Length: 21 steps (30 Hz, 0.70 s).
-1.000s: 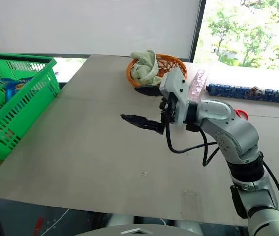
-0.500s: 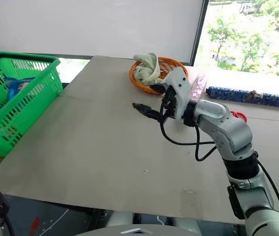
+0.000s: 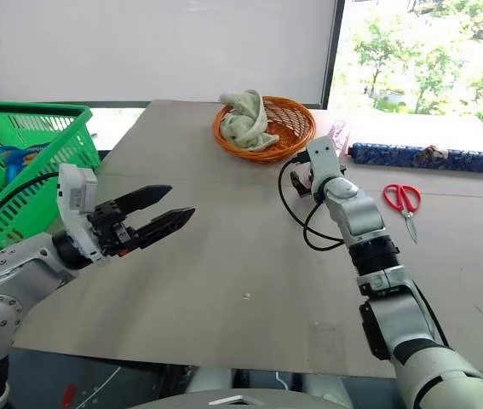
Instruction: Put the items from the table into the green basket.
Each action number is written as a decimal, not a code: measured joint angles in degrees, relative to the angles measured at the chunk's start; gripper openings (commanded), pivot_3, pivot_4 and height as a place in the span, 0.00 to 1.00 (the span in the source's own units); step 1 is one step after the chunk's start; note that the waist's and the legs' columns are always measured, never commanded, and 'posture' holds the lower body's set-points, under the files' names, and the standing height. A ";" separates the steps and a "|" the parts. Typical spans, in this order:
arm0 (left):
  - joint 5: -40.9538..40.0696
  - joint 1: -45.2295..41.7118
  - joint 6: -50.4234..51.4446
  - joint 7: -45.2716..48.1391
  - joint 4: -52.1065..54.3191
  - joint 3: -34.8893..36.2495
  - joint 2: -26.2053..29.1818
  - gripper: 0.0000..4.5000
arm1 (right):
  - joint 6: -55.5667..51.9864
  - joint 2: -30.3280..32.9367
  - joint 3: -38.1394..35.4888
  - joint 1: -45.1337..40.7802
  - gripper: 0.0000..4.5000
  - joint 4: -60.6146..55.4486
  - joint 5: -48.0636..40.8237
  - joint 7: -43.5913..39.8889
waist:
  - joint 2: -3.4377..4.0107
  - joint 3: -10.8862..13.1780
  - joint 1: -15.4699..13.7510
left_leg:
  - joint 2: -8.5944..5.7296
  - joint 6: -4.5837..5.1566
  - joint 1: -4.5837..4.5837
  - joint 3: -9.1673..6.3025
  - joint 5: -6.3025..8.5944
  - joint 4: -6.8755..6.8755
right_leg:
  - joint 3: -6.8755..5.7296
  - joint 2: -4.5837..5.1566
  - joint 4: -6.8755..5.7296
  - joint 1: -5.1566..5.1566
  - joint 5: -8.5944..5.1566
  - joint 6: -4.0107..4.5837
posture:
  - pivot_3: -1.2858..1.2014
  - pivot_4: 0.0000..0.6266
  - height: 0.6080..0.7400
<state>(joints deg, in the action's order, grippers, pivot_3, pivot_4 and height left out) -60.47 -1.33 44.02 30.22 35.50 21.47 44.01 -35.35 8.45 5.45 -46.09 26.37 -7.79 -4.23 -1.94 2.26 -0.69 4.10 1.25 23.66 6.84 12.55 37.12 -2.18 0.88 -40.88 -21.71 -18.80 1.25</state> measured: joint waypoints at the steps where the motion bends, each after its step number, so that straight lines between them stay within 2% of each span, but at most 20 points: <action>1: -0.07 -0.07 0.10 -0.03 0.10 -0.16 0.00 0.99 | 0.30 -0.22 -0.19 -0.41 1.00 1.06 0.15 0.43 | 0.01 0.00 -0.11 | -0.02 0.01 0.02 0.01 0.01 0.00 | 0.01 0.01 0.04 0.00 0.00 0.00 | 0.58 0.03 1.00; 5: 0.53 1.13 0.55 0.13 2.22 -1.76 0.81 0.99 | 6.90 -3.09 -5.02 -8.48 1.00 19.69 1.27 7.98 | 0.02 0.00 -0.27 | -0.07 0.01 0.06 0.00 0.01 0.00 | 0.01 0.04 0.09 0.00 0.00 0.00 | 0.59 0.02 1.00; 8: 0.99 2.42 0.54 0.51 3.82 -1.80 1.25 0.99 | 10.75 -2.90 -6.62 -10.91 1.00 25.85 2.57 11.36 | 0.04 -0.02 -0.59 | -0.07 0.01 0.06 -0.04 0.01 -0.04 | 0.00 0.05 0.11 0.00 0.00 0.01 | 0.60 0.02 1.00; 16: 2.07 6.04 -0.40 0.20 4.62 -1.25 0.87 0.99 | 11.68 -1.41 -7.51 -8.74 1.00 23.85 5.15 14.42 | 0.24 0.00 -1.36 | -0.05 0.01 0.05 -0.06 0.01 -0.08 | 0.00 0.05 0.11 -0.01 -0.01 0.02 | 0.60 0.02 1.00; 21: 2.96 6.32 -1.11 0.06 5.57 -1.47 0.17 0.99 | 11.96 -2.71 -10.71 -9.85 1.00 27.01 3.94 14.89 | 0.31 -0.11 -1.68 | -0.05 0.01 0.03 -0.05 0.01 -0.08 | 0.00 0.05 0.12 0.01 -0.01 0.02 | 0.60 0.02 1.00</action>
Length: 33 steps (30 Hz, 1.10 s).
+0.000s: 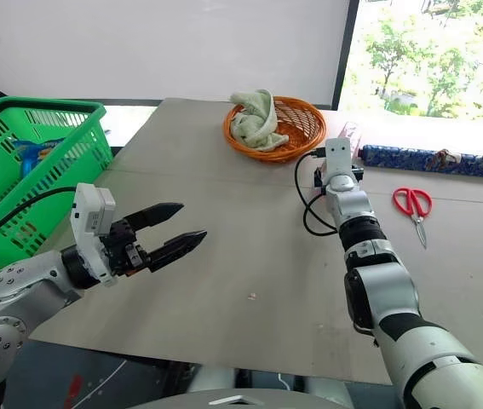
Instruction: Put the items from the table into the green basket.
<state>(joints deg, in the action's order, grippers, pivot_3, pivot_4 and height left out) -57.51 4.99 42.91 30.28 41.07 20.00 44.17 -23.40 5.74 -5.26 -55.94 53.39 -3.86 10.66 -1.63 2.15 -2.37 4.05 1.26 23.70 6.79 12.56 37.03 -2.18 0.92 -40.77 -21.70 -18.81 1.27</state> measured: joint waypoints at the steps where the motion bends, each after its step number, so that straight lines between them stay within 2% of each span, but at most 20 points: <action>1: 0.05 0.00 -0.02 0.04 0.00 -0.13 -0.05 0.99 | 0.05 -0.10 -0.94 -0.80 1.00 1.43 -0.66 0.02 | -0.01 -0.03 0.02 | 0.00 0.00 -0.01 0.00 0.00 0.00 | 0.00 0.00 0.00 0.00 0.00 0.00 | 0.60 0.02 1.00; 6: 0.33 -0.03 -0.08 0.61 0.00 -0.28 -0.06 0.99 | 0.28 -0.15 -4.42 -3.18 1.00 5.79 -2.26 0.00 | -0.01 -0.10 0.06 | 0.00 0.01 -0.02 0.00 0.00 -0.01 | 0.00 0.00 0.00 0.01 0.00 0.00 | 0.60 0.02 1.00; 7: 0.59 -0.03 -0.12 0.69 -0.01 -0.28 -0.06 1.00 | 0.32 -0.15 -4.82 -3.51 0.94 6.39 -2.40 0.00 | -0.01 -0.12 0.06 | 0.00 0.01 -0.03 0.00 0.00 -0.01 | 0.00 0.00 0.00 0.01 0.00 0.00 | 0.60 0.02 1.00; 9: 1.13 -0.02 -0.41 0.81 -0.03 -0.28 -0.18 1.00 | 0.25 -0.11 -5.00 -3.68 0.79 6.76 -2.66 -0.55 | -0.01 -0.13 0.05 | 0.01 0.01 -0.03 0.00 0.01 -0.02 | 0.00 0.00 0.00 0.01 0.00 0.00 | 0.60 0.01 1.00; 13: 1.85 0.23 -1.13 0.86 -0.13 -0.29 -1.15 1.00 | -0.82 0.56 -3.68 -2.49 0.38 5.27 -1.89 -4.42 | -0.04 -0.16 0.04 | 0.00 0.02 -0.02 0.00 0.01 -0.06 | 0.00 0.00 0.06 0.01 0.00 0.00 | 0.60 0.01 1.00; 16: 2.23 0.41 -1.47 1.03 -0.48 -0.30 -1.71 1.00 | -4.50 1.42 -1.17 1.14 0.09 -2.14 -1.41 -9.17 | -0.01 -0.17 -0.06 | 0.01 0.02 -0.01 -0.03 0.01 -0.13 | -0.01 0.00 0.11 0.01 0.00 0.00 | 0.59 0.01 1.00; 17: 2.25 0.42 -1.59 1.05 -0.71 -0.32 -1.94 1.00 | -5.86 2.00 -0.66 2.19 0.03 -4.43 -1.40 -10.24 | -0.01 -0.17 -0.11 | 0.01 0.02 0.00 -0.03 0.01 -0.14 | -0.01 0.01 0.13 0.01 0.00 0.00 | 0.59 0.01 1.00; 19: 2.25 0.31 -1.77 1.12 -1.33 -0.38 -2.27 1.00 | -9.95 3.43 0.15 5.56 0.00 -11.55 -1.87 -13.01 | -0.01 -0.17 -0.19 | 0.01 0.02 0.03 -0.04 0.01 -0.16 | -0.03 0.02 0.18 0.01 0.00 0.00 | 0.58 0.01 1.00; 22: 2.22 0.05 -2.01 0.99 -2.16 -0.38 -3.27 1.00 | -20.52 7.35 1.10 13.99 0.00 -28.82 -4.78 -18.89 | 0.04 -0.15 -0.52 | 0.00 0.23 0.09 -0.08 0.14 -0.24 | -0.09 0.05 0.36 0.01 -0.01 -0.01 | 0.57 0.01 1.00; 25: 1.24 -1.32 -1.83 0.44 -3.82 -0.95 -4.95 1.00 | -37.54 14.50 -1.72 24.61 0.00 -52.14 -12.80 -25.25 | 0.29 -0.11 -0.76 | 0.00 0.28 0.14 -0.09 0.17 -0.40 | -0.12 0.04 0.65 0.03 0.00 -0.02 | 0.56 0.01 1.00; 29: -1.28 -3.54 -0.60 -0.68 -6.53 -2.34 -7.47 1.00 | -49.84 16.71 -8.14 30.08 0.00 -66.59 -21.01 -28.78 | 0.46 -0.03 0.68 | 0.04 0.29 0.07 -0.04 0.17 -0.53 | -0.05 -0.06 0.70 0.03 0.00 -0.02 | 0.53 0.02 1.00; 33: -4.88 -7.33 0.89 -2.45 -9.48 -4.70 -11.31 1.00 | -55.57 16.13 -14.41 33.29 0.00 -76.82 -29.22 -31.86 | 0.52 0.00 2.00 | 0.03 0.29 0.08 -0.03 0.17 -0.56 | -0.02 -0.13 0.73 0.01 0.00 -0.04 | 0.52 0.01 1.00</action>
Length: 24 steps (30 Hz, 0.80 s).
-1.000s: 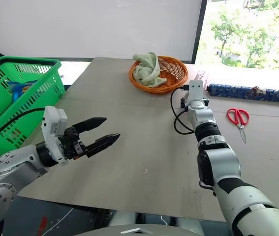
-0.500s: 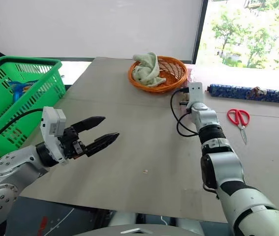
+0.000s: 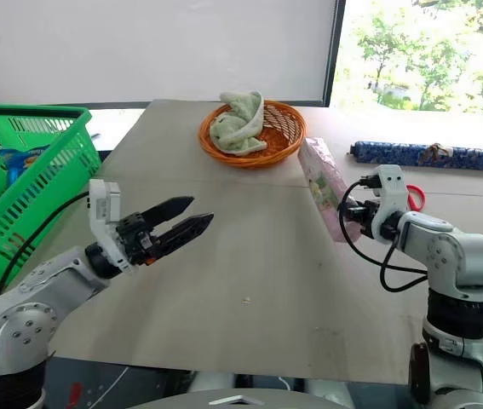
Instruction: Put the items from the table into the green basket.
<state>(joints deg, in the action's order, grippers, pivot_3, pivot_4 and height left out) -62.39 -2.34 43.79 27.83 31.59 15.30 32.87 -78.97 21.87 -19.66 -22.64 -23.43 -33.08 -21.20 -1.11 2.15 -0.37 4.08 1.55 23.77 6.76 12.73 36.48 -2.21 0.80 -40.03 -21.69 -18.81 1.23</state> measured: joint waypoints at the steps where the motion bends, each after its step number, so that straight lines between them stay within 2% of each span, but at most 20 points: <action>1: -1.12 -0.79 0.45 -0.54 -0.66 -0.25 -0.80 1.00 | -0.38 -0.57 -1.46 0.43 0.00 -1.64 -1.82 -0.70 | 0.00 0.00 0.31 | 0.00 0.00 0.00 0.02 0.00 0.00 | 0.02 -0.01 0.01 0.00 0.00 -0.01 | 0.51 0.01 1.00; 4: -5.51 -4.41 2.53 -2.76 -3.63 -0.78 -2.91 1.00 | -0.69 -4.36 -5.77 0.91 0.00 -6.48 -9.13 -2.26 | -0.01 -0.01 1.28 | -0.01 -0.01 -0.02 0.02 -0.01 0.01 | 0.05 -0.03 0.00 0.01 0.01 -0.02 | 0.50 0.00 1.00; 7: -10.03 -8.58 4.85 -4.05 -6.72 -2.52 -5.03 1.00 | 0.25 -7.98 -6.54 1.03 0.00 -10.44 -16.45 -3.13 | -0.02 -0.03 1.66 | -0.02 -0.01 -0.02 0.01 -0.01 0.03 | 0.06 -0.05 0.00 0.04 0.01 -0.03 | 0.49 0.00 1.00; 9: -11.79 -11.13 5.68 -4.96 -8.83 -3.05 -6.34 1.00 | 0.68 -9.77 -4.97 1.09 0.00 -12.23 -20.53 -3.44 | -0.02 -0.03 2.08 | -0.02 -0.04 -0.01 0.01 -0.03 0.05 | 0.06 -0.07 0.01 0.04 0.01 -0.03 | 0.49 0.00 1.00; 17: -19.40 -16.92 7.08 -9.02 -13.94 -3.97 -11.69 1.00 | 5.42 -8.07 2.90 1.92 0.00 -13.52 -29.09 -6.85 | -0.08 -0.07 2.77 | -0.04 -0.22 -0.01 -0.01 -0.14 0.12 | 0.06 -0.08 0.02 0.08 0.02 -0.04 | 0.50 0.00 1.00; 20: -21.61 -17.36 7.07 -8.91 -14.07 -3.99 -12.28 0.83 | 8.18 -6.05 4.88 1.84 0.00 -12.21 -30.04 -8.39 | -0.09 -0.07 2.83 | -0.03 -0.23 -0.02 0.00 -0.15 0.13 | 0.09 -0.10 0.02 0.09 0.02 -0.04 | 0.51 0.00 1.00; 21: -22.16 -17.34 7.10 -8.90 -13.98 -3.98 -12.26 0.71 | 8.96 -5.63 5.55 1.79 0.00 -11.49 -30.04 -8.71 | -0.09 -0.07 2.80 | -0.02 -0.24 -0.03 0.00 -0.15 0.13 | 0.08 -0.12 0.02 0.09 0.02 -0.04 | 0.51 0.00 1.00; 23: -22.51 -16.75 7.01 -9.28 -13.12 -3.77 -12.02 0.53 | 10.76 -4.25 7.11 1.78 0.00 -10.80 -30.04 -9.68 | -0.08 -0.07 2.71 | -0.02 -0.24 -0.02 0.00 -0.15 0.13 | 0.09 -0.12 0.02 0.08 0.02 -0.04 | 0.51 0.00 1.00; 24: -22.90 -16.38 7.00 -9.40 -12.81 -3.56 -11.94 0.53 | 11.21 -3.85 7.61 1.78 0.00 -10.71 -30.03 -9.85 | -0.09 -0.07 2.71 | -0.01 -0.24 -0.02 0.00 -0.15 0.13 | 0.09 -0.12 0.03 0.09 0.02 -0.03 | 0.52 0.00 1.00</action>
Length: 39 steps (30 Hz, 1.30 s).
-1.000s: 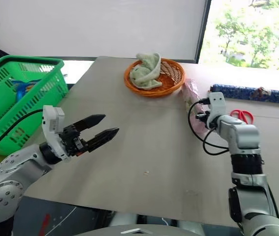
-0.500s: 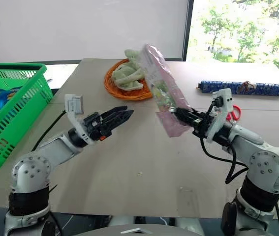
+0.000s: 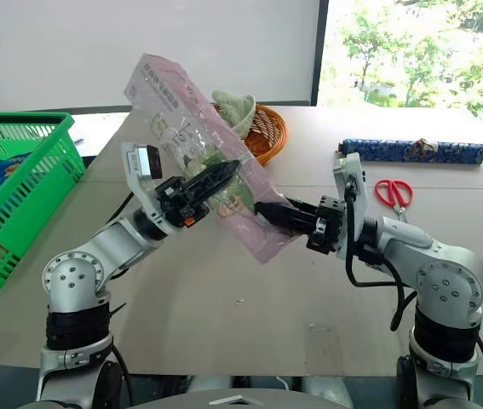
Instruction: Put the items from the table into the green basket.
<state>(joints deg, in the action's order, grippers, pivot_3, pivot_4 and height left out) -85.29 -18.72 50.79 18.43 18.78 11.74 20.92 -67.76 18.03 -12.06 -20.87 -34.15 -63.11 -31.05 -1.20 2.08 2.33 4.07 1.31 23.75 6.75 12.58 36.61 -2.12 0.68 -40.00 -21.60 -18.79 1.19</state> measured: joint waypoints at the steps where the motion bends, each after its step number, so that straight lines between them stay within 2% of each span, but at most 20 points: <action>1: -0.80 0.87 -0.05 -0.20 0.74 0.41 0.20 0.53 | 1.08 0.70 1.05 0.00 0.00 0.49 0.09 -0.54 | -0.01 0.00 -0.01 | 0.00 0.00 0.00 0.01 0.00 0.00 | 0.01 0.00 0.00 0.00 0.00 0.00 | 0.52 0.00 1.00; 3: -1.80 2.48 -0.17 -0.83 2.02 1.40 0.85 0.53 | 2.72 1.55 2.77 -0.22 0.00 1.31 0.50 -1.57 | -0.02 -0.01 -0.04 | 0.01 0.00 -0.01 0.01 0.00 0.00 | 0.01 0.00 0.00 0.00 0.00 0.00 | 0.53 0.00 1.00; 5: -2.64 3.69 -0.73 -1.96 3.25 2.45 1.52 0.53 | 5.08 1.96 4.86 -0.71 0.23 2.27 2.28 -2.59 | -0.01 -0.01 -0.23 | 0.01 0.00 -0.02 0.00 0.00 0.01 | 0.01 0.00 -0.02 0.00 0.00 0.00 | 0.53 0.00 1.00; 6: -2.76 4.29 -1.27 -2.76 3.82 3.25 1.94 0.53 | 6.87 2.80 6.71 -1.57 0.30 2.85 4.16 -3.66 | -0.01 -0.01 -0.32 | 0.01 0.00 -0.02 0.00 0.00 0.02 | 0.01 0.00 -0.03 0.00 0.00 0.00 | 0.54 0.00 1.00; 9: -2.44 6.75 -3.88 -5.66 4.77 8.94 5.51 0.53 | 13.05 9.96 11.72 -3.62 0.60 3.43 12.38 -8.53 | -0.04 -0.02 -0.52 | 0.02 0.00 -0.02 0.00 0.00 0.04 | 0.01 0.00 0.01 0.00 0.00 0.00 | 0.55 0.00 1.00; 10: -1.53 7.84 -5.43 -6.46 5.06 12.13 7.35 0.53 | 16.74 12.54 13.70 -4.34 0.67 4.70 16.65 -10.57 | -0.07 -0.01 -0.70 | 0.02 0.00 -0.02 0.00 0.00 0.05 | 0.01 0.00 0.01 0.01 0.00 0.00 | 0.56 0.00 1.00; 11: -0.65 8.36 -6.06 -6.73 5.26 13.52 8.61 0.53 | 19.05 13.90 15.18 -5.01 0.78 5.66 19.42 -11.77 | -0.08 0.01 -0.85 | 0.02 0.00 -0.02 0.02 0.00 0.04 | 0.01 -0.01 0.01 0.00 -0.01 0.00 | 0.56 0.00 1.00; 13: 3.94 10.44 -7.60 -6.69 5.35 19.06 15.20 0.53 | 25.79 16.33 18.86 -8.90 0.99 10.03 26.55 -15.62 | -0.14 0.05 -1.11 | 0.07 -0.01 -0.04 0.04 0.00 0.04 | 0.02 -0.08 0.02 -0.01 -0.01 0.01 | 0.57 0.00 1.00; 15: 9.37 10.93 -10.06 -6.23 4.32 25.24 20.64 0.53 | 30.26 14.25 19.51 -14.59 0.99 12.95 28.00 -19.03 | -0.15 0.09 -2.02 | 0.10 -0.01 -0.03 0.02 0.00 0.01 | -0.02 -0.09 0.02 -0.03 -0.02 0.03 | 0.58 0.00 1.00; 17: 11.35 10.59 -11.44 -6.17 3.95 26.83 21.30 0.53 | 31.11 13.00 19.49 -16.10 0.99 12.99 27.28 -20.02 | -0.20 0.05 -3.17 | 0.10 -0.02 -0.04 0.02 0.00 -0.04 | -0.01 -0.06 0.08 -0.02 -0.02 0.04 | 0.58 0.00 1.00; 18: 15.32 10.03 -13.50 -6.21 1.89 27.94 23.30 0.53 | 31.62 10.45 19.42 -18.20 0.99 13.39 25.89 -20.84 | -0.31 0.07 -3.59 | 0.11 -0.02 0.01 0.00 0.00 -0.04 | -0.07 -0.06 0.08 -0.04 -0.02 0.05 | 0.58 0.00 1.00; 22: 28.17 8.56 -20.12 -6.65 -6.02 30.97 27.75 0.53 | 32.26 7.70 18.99 -20.06 0.99 12.96 22.63 -22.40 | -0.56 -0.05 -5.39 | 0.05 -0.01 0.06 0.02 0.01 -0.06 | -0.15 0.10 0.14 -0.05 -0.01 0.05 | 0.60 0.00 1.00; 23: 31.91 8.26 -22.37 -6.39 -8.60 30.80 29.37 0.53 | 32.41 7.24 18.94 -20.06 0.99 12.97 22.35 -22.49 | -0.68 -0.06 -5.66 | 0.04 0.00 0.05 0.03 0.02 -0.06 | -0.18 0.13 0.13 -0.06 -0.01 0.05 | 0.61 0.00 1.00; 26: 48.91 4.67 -32.38 -5.66 -26.74 28.64 40.92 0.53 | 34.38 6.19 19.28 -19.83 0.99 12.97 23.12 -23.11 | -0.94 -0.10 -6.21 | 0.05 0.20 0.06 0.02 0.15 -0.11 | -0.30 0.16 0.12 -0.10 -0.01 0.06 | 0.60 0.00 1.00; 28: 55.26 1.36 -38.27 -3.71 -34.60 27.18 44.70 0.53 | 34.91 6.27 19.80 -19.14 0.99 13.04 24.22 -23.34 | -0.97 -0.12 -6.49 | -0.04 0.23 0.06 0.02 0.18 -0.12 | -0.39 0.35 0.13 -0.12 -0.01 0.05 | 0.60 0.00 1.00; 30: 60.33 -4.05 -43.58 -1.43 -42.70 22.69 46.80 0.53 | 35.05 6.13 20.31 -18.31 0.99 13.14 24.68 -23.26 | -1.01 -0.15 -7.34 | -0.09 0.24 0.07 -0.03 0.18 -0.11 | -0.48 0.41 0.13 -0.11 -0.01 0.05 | 0.60 0.00 1.00; 33: 66.11 -9.84 -48.96 0.16 -54.61 17.79 47.98 0.70 | 35.18 6.29 20.38 -17.34 1.00 12.82 25.05 -22.86 | -1.12 -0.22 -7.59 | -0.07 0.25 0.09 -0.01 0.18 -0.11 | -0.47 0.39 0.06 -0.11 -0.01 0.05 | 0.59 0.00 1.00; 34: 68.33 -12.89 -50.80 0.35 -60.66 15.74 48.26 0.82 | 35.18 6.52 20.37 -16.76 1.00 12.63 25.27 -22.56 | -1.20 -0.27 -7.60 | -0.03 0.26 0.11 -0.01 0.18 -0.10 | -0.48 0.33 0.06 -0.11 -0.01 0.05 | 0.58 0.00 1.00; 36: 70.64 -17.03 -53.98 0.54 -66.41 13.97 48.12 0.99 | 34.97 7.62 20.29 -15.80 1.00 12.49 25.76 -22.08 | -1.35 -0.31 -7.53 | 0.00 0.26 0.17 -0.02 0.18 -0.08 | -0.50 0.31 0.07 -0.14 -0.01 0.05 | 0.58 0.00 1.00; 39: 70.41 -20.53 -56.35 2.45 -65.73 13.58 47.08 0.99 | 34.46 8.68 20.03 -15.44 1.00 12.14 26.15 -21.24 | -1.49 -0.37 -7.31 | 0.00 0.26 0.22 -0.01 0.18 -0.05 | -0.48 0.35 0.09 -0.16 0.00 0.05 | 0.58 0.00 1.00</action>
<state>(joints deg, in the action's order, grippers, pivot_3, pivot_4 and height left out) -14.88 -39.25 -5.55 20.88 -46.95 25.32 68.01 -33.30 26.71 7.97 -36.31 -22.01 -36.96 -52.29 -2.69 1.71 -4.98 4.06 1.57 23.98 6.74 12.76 36.56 -2.60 1.04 -39.91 -21.76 -18.80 1.24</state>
